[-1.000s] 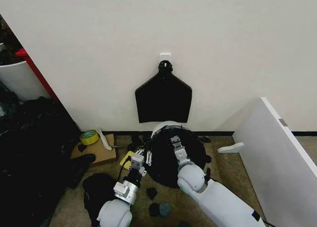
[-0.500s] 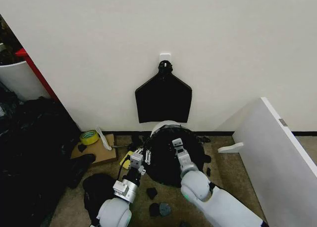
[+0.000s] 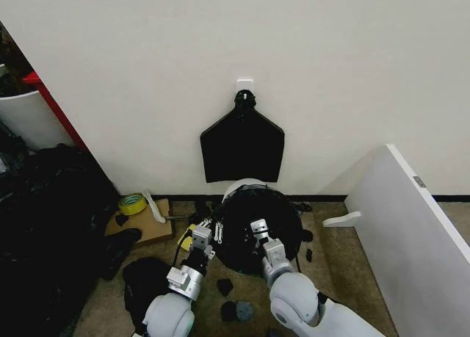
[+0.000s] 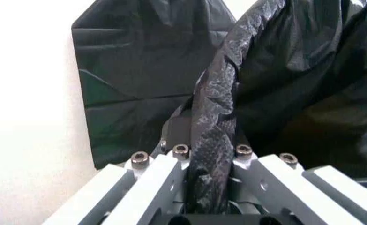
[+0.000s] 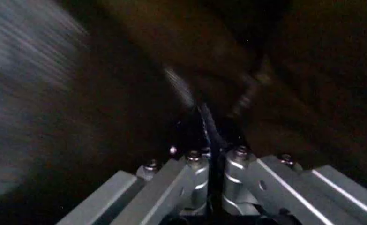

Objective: Place the garbage bag over the trash bin.

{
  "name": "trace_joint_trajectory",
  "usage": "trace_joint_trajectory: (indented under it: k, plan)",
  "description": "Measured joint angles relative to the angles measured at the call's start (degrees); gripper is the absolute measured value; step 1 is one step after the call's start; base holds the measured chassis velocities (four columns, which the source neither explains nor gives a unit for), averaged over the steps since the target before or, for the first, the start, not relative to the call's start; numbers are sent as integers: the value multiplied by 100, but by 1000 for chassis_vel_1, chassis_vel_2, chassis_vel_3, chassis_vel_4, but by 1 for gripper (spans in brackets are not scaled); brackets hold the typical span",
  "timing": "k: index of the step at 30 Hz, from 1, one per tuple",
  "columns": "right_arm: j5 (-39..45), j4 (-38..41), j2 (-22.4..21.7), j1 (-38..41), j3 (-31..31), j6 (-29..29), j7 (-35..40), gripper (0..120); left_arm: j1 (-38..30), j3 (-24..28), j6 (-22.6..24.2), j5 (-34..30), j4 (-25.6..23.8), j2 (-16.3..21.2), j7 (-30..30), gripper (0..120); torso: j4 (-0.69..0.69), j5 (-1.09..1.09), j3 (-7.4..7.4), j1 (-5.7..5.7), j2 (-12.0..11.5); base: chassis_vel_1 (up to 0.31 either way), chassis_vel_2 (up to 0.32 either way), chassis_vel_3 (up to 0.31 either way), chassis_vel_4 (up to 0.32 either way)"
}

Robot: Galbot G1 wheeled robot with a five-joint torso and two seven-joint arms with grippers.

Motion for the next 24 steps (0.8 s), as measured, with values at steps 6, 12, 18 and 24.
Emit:
trace_joint_trajectory:
  k: [6, 12, 18, 24]
  plan:
    - [-415, -263, 29, 117, 57, -429, 187, 0, 35, -20, 0, 7, -54, 10, 0, 3, 0, 0, 0, 0, 0, 0, 0, 0, 0]
    - [-573, -226, -16, 77, 90, -218, 81, 0, 19, -19, 0, 9, -47, 3, 0, 3, -1, -1, 0, 0, 0, 0, 0, 0, 0]
    - [-254, -100, -14, 36, 3, 704, -410, 0, 10, 11, 0, 15, -6, -7, 2, 3, 0, 0, 0, 0, 0, 0, 0, 0, 0]
    - [-102, -332, 98, 148, -130, 77, -145, 0, 37, 15, -3, 16, -65, 4, 4, 3, -1, 0, 0, 0, 0, 0, 0, 0, 0]
